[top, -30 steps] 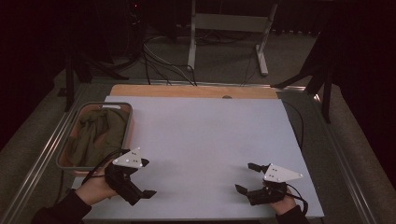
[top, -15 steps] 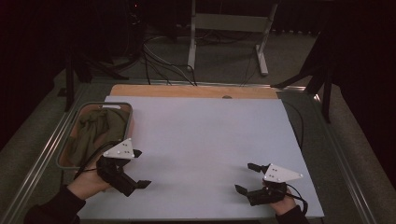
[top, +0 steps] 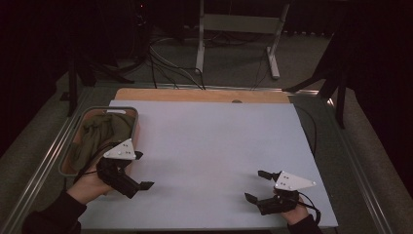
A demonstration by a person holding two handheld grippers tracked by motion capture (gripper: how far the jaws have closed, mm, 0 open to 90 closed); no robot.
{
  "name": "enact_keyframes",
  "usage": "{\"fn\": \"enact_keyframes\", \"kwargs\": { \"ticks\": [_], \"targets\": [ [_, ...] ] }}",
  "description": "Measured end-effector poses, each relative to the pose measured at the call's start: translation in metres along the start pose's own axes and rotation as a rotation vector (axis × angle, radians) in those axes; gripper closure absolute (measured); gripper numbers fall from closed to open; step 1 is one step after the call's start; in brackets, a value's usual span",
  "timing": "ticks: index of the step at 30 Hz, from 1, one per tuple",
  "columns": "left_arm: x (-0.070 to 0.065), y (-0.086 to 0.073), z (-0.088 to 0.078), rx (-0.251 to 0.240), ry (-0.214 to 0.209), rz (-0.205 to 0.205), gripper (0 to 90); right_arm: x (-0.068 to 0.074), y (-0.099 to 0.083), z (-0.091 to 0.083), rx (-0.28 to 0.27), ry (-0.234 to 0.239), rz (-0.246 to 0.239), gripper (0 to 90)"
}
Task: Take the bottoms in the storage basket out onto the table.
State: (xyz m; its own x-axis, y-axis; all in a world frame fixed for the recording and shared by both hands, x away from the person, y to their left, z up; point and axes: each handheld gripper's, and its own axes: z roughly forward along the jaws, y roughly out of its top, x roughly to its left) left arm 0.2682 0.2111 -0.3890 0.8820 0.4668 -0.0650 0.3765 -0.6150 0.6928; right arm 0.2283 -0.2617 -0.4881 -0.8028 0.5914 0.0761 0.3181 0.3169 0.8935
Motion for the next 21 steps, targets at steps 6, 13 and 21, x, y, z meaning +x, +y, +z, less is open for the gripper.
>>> {"fn": "enact_keyframes", "kwargs": {
  "ticks": [6,13,21],
  "targets": [
    [0.008,0.001,-0.005,-0.012,0.03,-0.02,0.5,0.0,0.0,0.001,0.003,-0.002,-0.001,9.3],
    [0.021,0.001,-0.008,-0.017,0.056,-0.057,0.6,0.0,0.0,0.0,0.003,0.0,0.0,9.3],
    [0.037,0.0,-0.007,-0.011,0.105,-0.118,0.5,0.0,0.0,0.0,0.0,-0.001,-0.001,9.3]
  ]
}}
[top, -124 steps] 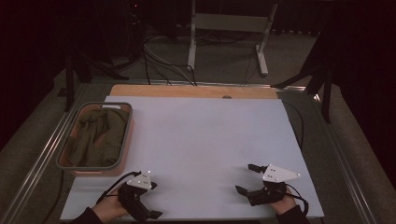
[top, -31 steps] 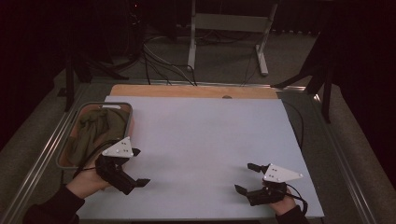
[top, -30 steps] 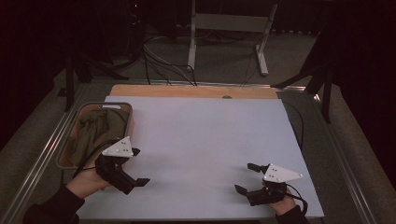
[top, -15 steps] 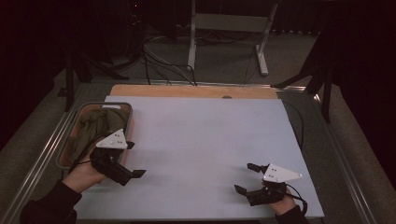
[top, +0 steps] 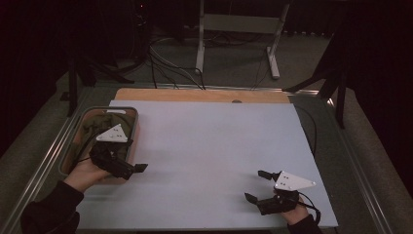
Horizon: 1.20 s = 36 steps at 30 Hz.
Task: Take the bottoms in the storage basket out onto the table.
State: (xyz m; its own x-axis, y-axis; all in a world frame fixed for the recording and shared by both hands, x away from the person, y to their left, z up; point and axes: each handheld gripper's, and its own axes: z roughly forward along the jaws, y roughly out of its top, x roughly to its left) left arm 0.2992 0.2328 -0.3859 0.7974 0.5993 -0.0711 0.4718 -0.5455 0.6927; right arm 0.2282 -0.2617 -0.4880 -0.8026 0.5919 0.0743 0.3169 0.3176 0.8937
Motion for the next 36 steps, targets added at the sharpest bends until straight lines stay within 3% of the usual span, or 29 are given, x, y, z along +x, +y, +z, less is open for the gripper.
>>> {"fn": "enact_keyframes", "kwargs": {
  "ticks": [11,18,25,26,36],
  "targets": [
    [0.023,0.0,-0.002,0.019,0.087,-0.07,0.6,0.0,0.0,0.001,0.003,0.003,-0.003,9.3],
    [0.04,-0.002,-0.006,0.021,0.12,-0.123,0.6,0.0,-0.001,0.001,0.006,0.006,-0.005,9.3],
    [0.054,-0.002,-0.007,0.027,0.151,-0.141,0.6,0.0,-0.001,0.001,0.007,0.007,-0.002,9.3],
    [0.059,-0.002,-0.008,0.023,0.155,-0.165,0.6,0.0,-0.001,0.002,0.009,0.008,-0.002,9.3],
    [0.077,-0.004,-0.008,0.042,0.212,-0.212,0.6,0.0,-0.001,0.001,0.004,0.004,-0.005,9.3]
  ]
}}
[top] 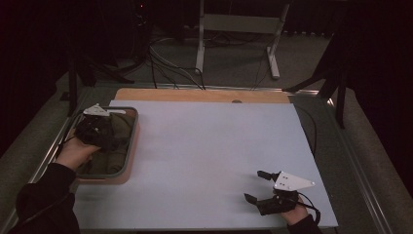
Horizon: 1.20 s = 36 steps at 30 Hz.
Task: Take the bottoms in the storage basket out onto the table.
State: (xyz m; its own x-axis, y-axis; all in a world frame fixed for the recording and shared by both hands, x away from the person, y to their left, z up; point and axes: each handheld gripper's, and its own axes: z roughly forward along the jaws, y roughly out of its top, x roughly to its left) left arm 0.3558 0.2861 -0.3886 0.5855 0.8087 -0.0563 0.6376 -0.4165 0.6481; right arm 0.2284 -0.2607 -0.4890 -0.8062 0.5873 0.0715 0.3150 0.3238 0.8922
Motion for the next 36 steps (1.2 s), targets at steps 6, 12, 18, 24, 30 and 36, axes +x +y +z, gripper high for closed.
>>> {"fn": "enact_keyframes", "kwargs": {
  "ticks": [6,12,18,24,30,36],
  "targets": [
    [0.008,0.002,0.0,-0.011,0.044,-0.03,0.6,0.0,0.0,0.0,0.001,0.0,0.0,9.5],
    [0.02,0.005,0.003,-0.022,0.063,-0.09,0.6,0.0,0.0,0.0,0.003,0.001,0.001,9.5],
    [0.029,0.008,0.005,-0.071,0.106,-0.114,0.6,0.0,0.0,0.0,0.002,0.001,0.0,9.5],
    [0.038,0.009,0.013,-0.068,0.118,-0.129,0.6,0.0,0.0,0.001,0.005,0.001,-0.001,9.5],
    [0.048,0.011,0.02,-0.07,0.141,-0.196,0.6,0.0,0.0,0.001,0.005,0.001,-0.001,9.5],
    [0.057,0.012,0.028,-0.033,0.162,-0.239,0.6,0.0,-0.001,0.001,0.009,0.001,-0.003,9.5]
  ]
}}
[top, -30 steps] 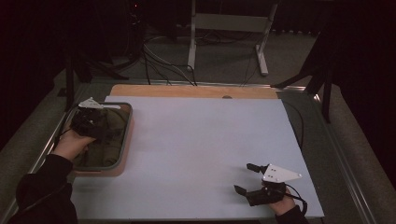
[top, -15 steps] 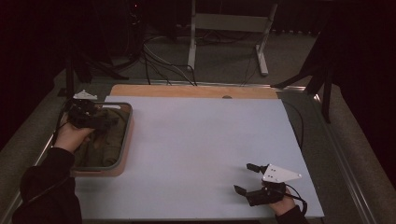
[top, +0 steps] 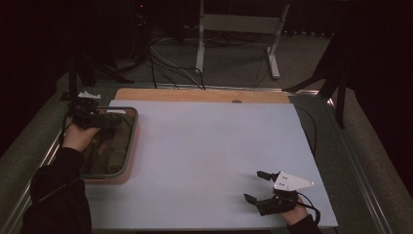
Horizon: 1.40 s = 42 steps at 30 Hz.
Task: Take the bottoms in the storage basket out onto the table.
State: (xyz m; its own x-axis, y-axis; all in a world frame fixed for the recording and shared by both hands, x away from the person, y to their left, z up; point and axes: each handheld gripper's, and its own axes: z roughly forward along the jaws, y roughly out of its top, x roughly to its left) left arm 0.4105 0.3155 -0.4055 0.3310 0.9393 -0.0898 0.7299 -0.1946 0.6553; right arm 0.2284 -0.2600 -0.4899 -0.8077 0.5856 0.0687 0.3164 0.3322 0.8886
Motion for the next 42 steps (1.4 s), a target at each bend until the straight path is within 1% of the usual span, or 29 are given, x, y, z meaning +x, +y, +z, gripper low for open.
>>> {"fn": "enact_keyframes", "kwargs": {
  "ticks": [2,4,5,6,7,8,9,12,13,14,15,16,17,19,20,21,22,23,25,26,27,30,31,33,35,36,40,42],
  "targets": [
    [0.001,0.0,0.004,0.011,-0.007,-0.01,0.6,0.0,0.0,0.0,0.0,0.001,0.002,9.5],
    [0.002,0.0,0.007,0.014,0.007,-0.016,0.6,0.0,0.0,0.0,0.001,0.001,0.002,9.5],
    [0.003,-0.001,0.009,0.008,-0.004,-0.021,0.6,0.0,0.0,0.0,0.002,0.002,0.002,9.5],
    [0.004,-0.001,0.011,0.009,-0.007,-0.027,0.6,0.0,-0.001,0.0,0.002,0.003,0.003,9.5],
    [0.004,-0.001,0.014,0.019,-0.001,-0.025,0.6,-0.001,-0.001,0.001,0.003,0.003,0.002,9.5],
    [0.004,-0.001,0.016,0.019,0.006,-0.023,0.6,0.0,-0.001,0.001,0.003,0.003,0.002,9.5],
    [0.004,-0.002,0.019,0.021,0.003,-0.017,0.6,0.0,-0.001,0.001,0.003,0.003,0.003,9.5],
    [0.001,-0.003,0.026,0.052,0.04,-0.012,0.7,-0.001,-0.001,0.001,0.003,0.002,0.003,9.5],
    [0.0,-0.003,0.028,0.046,0.052,-0.011,0.7,-0.001,-0.001,0.001,0.001,0.004,0.004,9.5],
    [0.0,-0.002,0.028,0.035,0.043,-0.011,0.7,-0.001,-0.001,0.001,0.002,0.006,0.01,9.5],
    [0.001,-0.002,0.029,0.025,0.045,-0.02,0.7,-0.001,-0.002,0.001,0.003,0.004,0.01,9.5],
    [0.002,-0.002,0.03,0.027,0.052,-0.03,0.7,-0.001,-0.002,0.001,0.004,0.004,0.009,9.5],
    [0.003,-0.002,0.032,0.036,0.043,-0.027,0.7,-0.001,-0.002,0.001,0.002,0.004,0.008,9.5],
    [0.005,-0.003,0.037,0.062,0.059,-0.019,0.7,0.0,-0.002,0.0,0.004,0.004,0.005,9.5],
    [0.005,-0.004,0.039,0.072,0.074,-0.013,0.7,0.0,-0.002,0.0,0.004,0.004,0.006,9.5],
    [0.007,-0.005,0.04,0.072,0.085,-0.013,0.7,-0.001,-0.002,0.0,0.004,0.004,0.006,9.5],
    [0.009,-0.006,0.041,0.073,0.077,-0.022,0.7,-0.001,-0.002,0.0,0.005,0.002,0.006,9.5],
    [0.011,-0.007,0.043,0.078,0.088,-0.026,0.7,-0.001,-0.002,0.0,0.004,0.003,0.009,9.5],
    [0.013,-0.009,0.047,0.09,0.082,-0.032,0.7,-0.001,-0.002,0.0,0.006,0.003,0.009,9.5],
    [0.013,-0.009,0.047,0.09,0.082,-0.032,0.7,-0.001,-0.002,0.0,0.006,0.003,0.009,9.5],
    [0.014,-0.011,0.05,0.102,0.093,-0.035,0.7,-0.001,-0.002,0.001,0.007,0.003,0.011,9.5],
    [0.016,-0.014,0.056,0.118,0.098,-0.047,0.7,-0.001,-0.002,0.001,0.01,0.002,0.009,9.5],
    [0.017,-0.015,0.058,0.117,0.092,-0.056,0.7,-0.001,-0.002,0.001,0.011,0.001,0.01,9.5],
    [0.016,-0.016,0.061,0.126,0.093,-0.057,0.7,-0.001,-0.002,0.001,0.015,0.002,0.008,9.5],
    [0.017,-0.017,0.064,0.147,0.099,-0.063,0.7,-0.001,-0.003,0.002,0.017,0.0,0.01,9.5],
    [0.017,-0.018,0.066,0.15,0.098,-0.066,0.7,-0.001,-0.003,0.002,0.016,0.001,0.008,9.5],
    [0.017,-0.022,0.071,0.184,0.099,-0.059,0.7,-0.001,-0.003,0.001,0.016,0.001,0.007,9.5],
    [0.014,-0.023,0.076,0.205,0.11,-0.041,0.7,-0.001,-0.003,0.001,0.018,0.0,0.006,9.5]
  ]
}}
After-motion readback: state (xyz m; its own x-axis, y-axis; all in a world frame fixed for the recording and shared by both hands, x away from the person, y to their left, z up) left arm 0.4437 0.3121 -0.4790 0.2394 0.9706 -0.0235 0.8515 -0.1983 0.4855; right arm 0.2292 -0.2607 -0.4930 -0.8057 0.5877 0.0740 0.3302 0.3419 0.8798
